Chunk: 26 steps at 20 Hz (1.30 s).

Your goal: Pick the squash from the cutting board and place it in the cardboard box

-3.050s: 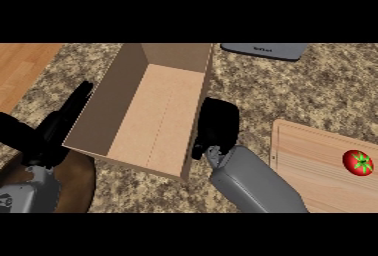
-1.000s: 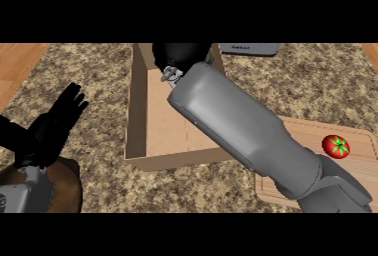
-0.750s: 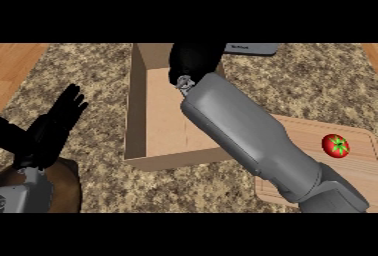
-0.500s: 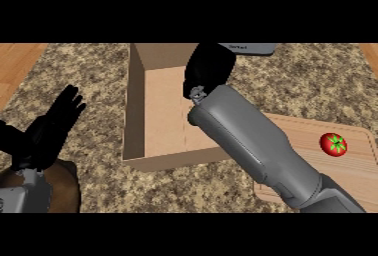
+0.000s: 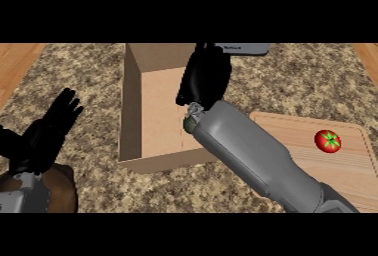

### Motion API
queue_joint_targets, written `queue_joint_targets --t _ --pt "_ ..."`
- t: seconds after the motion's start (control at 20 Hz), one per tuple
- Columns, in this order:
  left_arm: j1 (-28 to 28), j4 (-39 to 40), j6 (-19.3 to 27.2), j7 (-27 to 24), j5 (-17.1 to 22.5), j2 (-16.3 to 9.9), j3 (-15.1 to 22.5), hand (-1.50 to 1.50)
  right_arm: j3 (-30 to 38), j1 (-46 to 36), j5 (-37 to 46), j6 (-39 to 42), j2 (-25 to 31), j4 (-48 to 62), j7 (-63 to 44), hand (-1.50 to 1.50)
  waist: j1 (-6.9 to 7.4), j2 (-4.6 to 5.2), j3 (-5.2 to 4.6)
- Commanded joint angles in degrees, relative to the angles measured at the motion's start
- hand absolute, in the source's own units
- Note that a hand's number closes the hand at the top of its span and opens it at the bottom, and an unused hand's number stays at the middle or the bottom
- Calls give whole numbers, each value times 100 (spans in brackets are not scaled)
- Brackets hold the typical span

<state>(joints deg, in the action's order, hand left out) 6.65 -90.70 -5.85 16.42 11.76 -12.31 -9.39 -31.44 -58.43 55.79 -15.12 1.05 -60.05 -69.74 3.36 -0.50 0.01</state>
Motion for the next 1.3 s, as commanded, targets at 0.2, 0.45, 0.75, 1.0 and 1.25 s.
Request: queue_joint_targets --t 0.2,0.45,0.75,1.0,1.25 --pt "-193 -60 59 -17 19 -92 -197 0 714 244 1026 -1967 -100 -979 -1345 -150 -266 -80 13" --pt "-197 -30 57 -36 22 -84 -209 0 521 1041 1512 -2225 -100 -1688 -1508 -150 -345 -91 5" --pt "-479 -141 5 -125 104 -79 -309 0 564 1966 2002 -2280 -101 -3097 -1509 -150 -481 -115 1" --pt "-545 -124 10 -152 83 -41 -296 0 -174 3183 2481 -2107 -102 -4215 -1545 -150 -517 -89 -3" --pt "-493 -95 -8 -193 33 -47 -265 0 -817 4296 3190 -2057 -103 -4957 -1550 -150 -501 -28 -6"
